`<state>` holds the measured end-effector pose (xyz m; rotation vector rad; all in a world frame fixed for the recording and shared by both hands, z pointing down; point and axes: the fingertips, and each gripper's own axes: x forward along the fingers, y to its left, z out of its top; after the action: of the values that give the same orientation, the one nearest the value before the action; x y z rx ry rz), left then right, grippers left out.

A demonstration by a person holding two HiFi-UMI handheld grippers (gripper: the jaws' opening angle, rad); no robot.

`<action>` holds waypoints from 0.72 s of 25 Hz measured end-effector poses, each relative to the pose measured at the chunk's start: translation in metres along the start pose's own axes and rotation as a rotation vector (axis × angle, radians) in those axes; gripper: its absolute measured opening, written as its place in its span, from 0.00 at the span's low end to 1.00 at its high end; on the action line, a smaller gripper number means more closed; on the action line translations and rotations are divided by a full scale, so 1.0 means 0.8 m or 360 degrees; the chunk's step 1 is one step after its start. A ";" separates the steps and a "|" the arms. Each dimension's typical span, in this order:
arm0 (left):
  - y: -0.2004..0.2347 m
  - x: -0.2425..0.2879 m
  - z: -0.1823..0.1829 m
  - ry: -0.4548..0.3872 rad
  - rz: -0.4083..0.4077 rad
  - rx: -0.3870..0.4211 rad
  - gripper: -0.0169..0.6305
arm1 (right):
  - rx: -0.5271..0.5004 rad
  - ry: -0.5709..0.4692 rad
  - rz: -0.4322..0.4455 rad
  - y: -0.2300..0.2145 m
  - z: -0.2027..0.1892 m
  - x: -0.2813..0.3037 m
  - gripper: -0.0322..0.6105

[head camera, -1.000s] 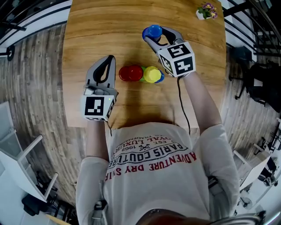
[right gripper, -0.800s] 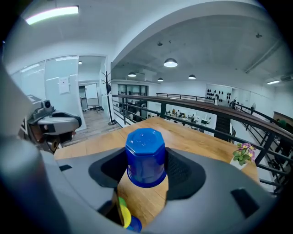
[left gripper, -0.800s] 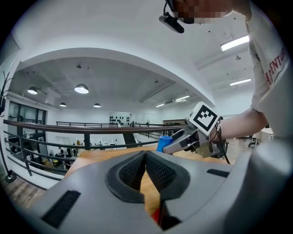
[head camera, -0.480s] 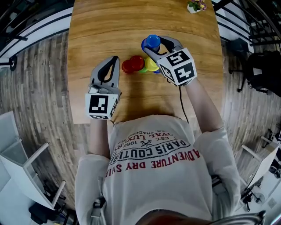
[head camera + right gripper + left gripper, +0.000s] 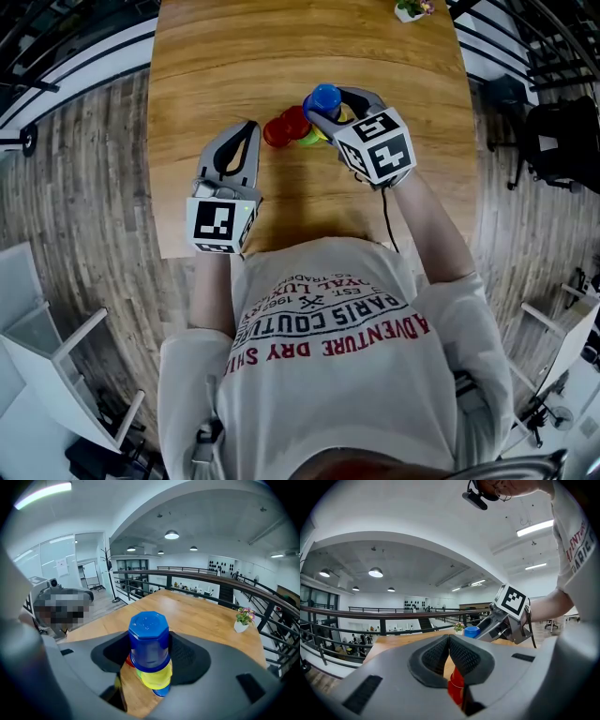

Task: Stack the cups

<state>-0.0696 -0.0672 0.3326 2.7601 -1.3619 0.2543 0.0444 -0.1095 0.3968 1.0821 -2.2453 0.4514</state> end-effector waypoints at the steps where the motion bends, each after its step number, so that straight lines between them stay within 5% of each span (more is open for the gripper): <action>1: -0.002 -0.001 0.000 0.0002 -0.0004 0.0002 0.05 | 0.0012 -0.0002 -0.0005 0.000 -0.002 0.000 0.46; 18: -0.011 -0.016 -0.006 0.0025 -0.0016 0.0002 0.05 | 0.0070 -0.0101 -0.0021 0.008 -0.008 0.002 0.49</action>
<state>-0.0708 -0.0515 0.3356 2.7591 -1.3443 0.2763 0.0411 -0.1026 0.4026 1.1477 -2.2917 0.4690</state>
